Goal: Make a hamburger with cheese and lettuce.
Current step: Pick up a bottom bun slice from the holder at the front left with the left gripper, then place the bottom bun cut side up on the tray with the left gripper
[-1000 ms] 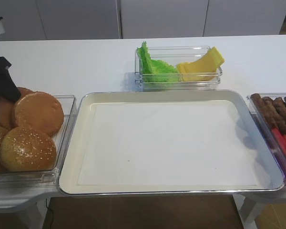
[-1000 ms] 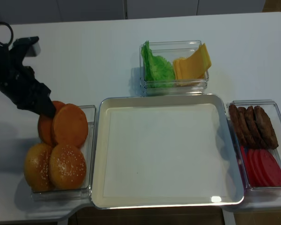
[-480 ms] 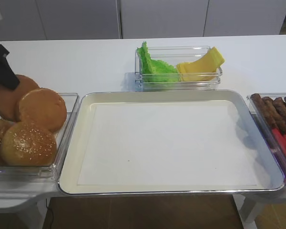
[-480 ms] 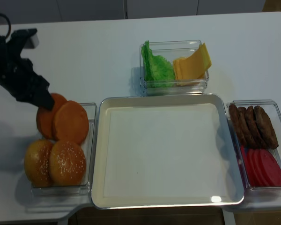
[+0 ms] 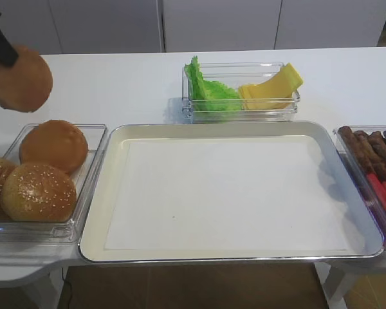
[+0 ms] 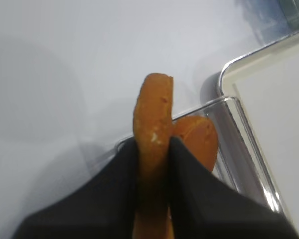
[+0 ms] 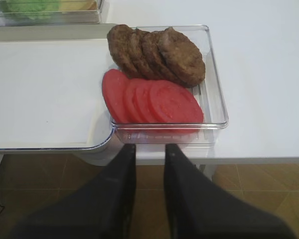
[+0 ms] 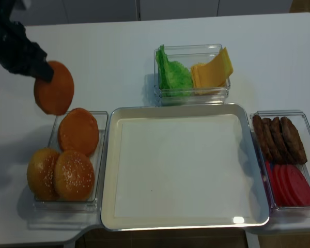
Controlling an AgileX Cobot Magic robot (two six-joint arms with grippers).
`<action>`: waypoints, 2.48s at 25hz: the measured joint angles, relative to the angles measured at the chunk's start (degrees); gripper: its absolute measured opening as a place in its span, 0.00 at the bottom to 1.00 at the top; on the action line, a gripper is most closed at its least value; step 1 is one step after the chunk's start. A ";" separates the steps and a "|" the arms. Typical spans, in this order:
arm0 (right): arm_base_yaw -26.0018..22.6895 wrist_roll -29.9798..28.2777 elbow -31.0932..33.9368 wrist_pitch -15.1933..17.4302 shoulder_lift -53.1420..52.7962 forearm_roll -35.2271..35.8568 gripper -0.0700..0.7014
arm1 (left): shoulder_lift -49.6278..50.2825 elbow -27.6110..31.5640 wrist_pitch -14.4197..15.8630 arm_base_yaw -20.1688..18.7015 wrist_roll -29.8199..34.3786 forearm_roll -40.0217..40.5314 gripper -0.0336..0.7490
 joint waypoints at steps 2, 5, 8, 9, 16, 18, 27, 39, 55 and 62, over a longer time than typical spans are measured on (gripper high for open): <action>0.00 0.00 0.00 0.00 0.00 0.00 0.29 | -0.87 -1.58 0.14 0.00 -1.02 0.00 0.19; 0.00 0.00 0.00 0.00 0.00 0.00 0.29 | -2.33 -3.00 0.14 -1.29 -2.23 0.23 0.19; 0.00 0.00 0.00 0.00 0.00 0.00 0.29 | -3.63 -3.39 0.29 -5.14 -2.43 0.63 0.19; 0.00 0.00 0.00 0.00 0.00 0.00 0.29 | -3.86 -3.43 0.40 -7.04 -2.48 0.75 0.19; 0.00 0.10 0.00 0.00 0.00 0.00 0.29 | -4.02 -3.43 0.77 -21.51 -10.16 10.71 0.19; 0.00 0.10 0.00 0.00 0.00 0.00 0.29 | -4.02 -3.43 -0.25 -25.91 -12.69 14.22 0.19; 0.00 0.10 0.00 0.00 0.00 0.00 0.29 | -2.47 -3.43 -7.06 -43.05 -19.33 25.39 0.19; 0.00 0.10 0.00 0.00 0.00 -0.10 0.29 | 8.10 -3.43 -8.68 -59.26 -43.66 48.70 0.19; 0.00 -0.01 0.00 0.00 0.00 -0.10 0.29 | 13.01 -3.53 -4.88 -67.25 -57.02 61.46 0.19; 0.00 -0.01 0.00 0.00 0.00 -0.10 0.29 | 13.10 -3.53 -4.66 -67.49 -59.18 61.51 0.19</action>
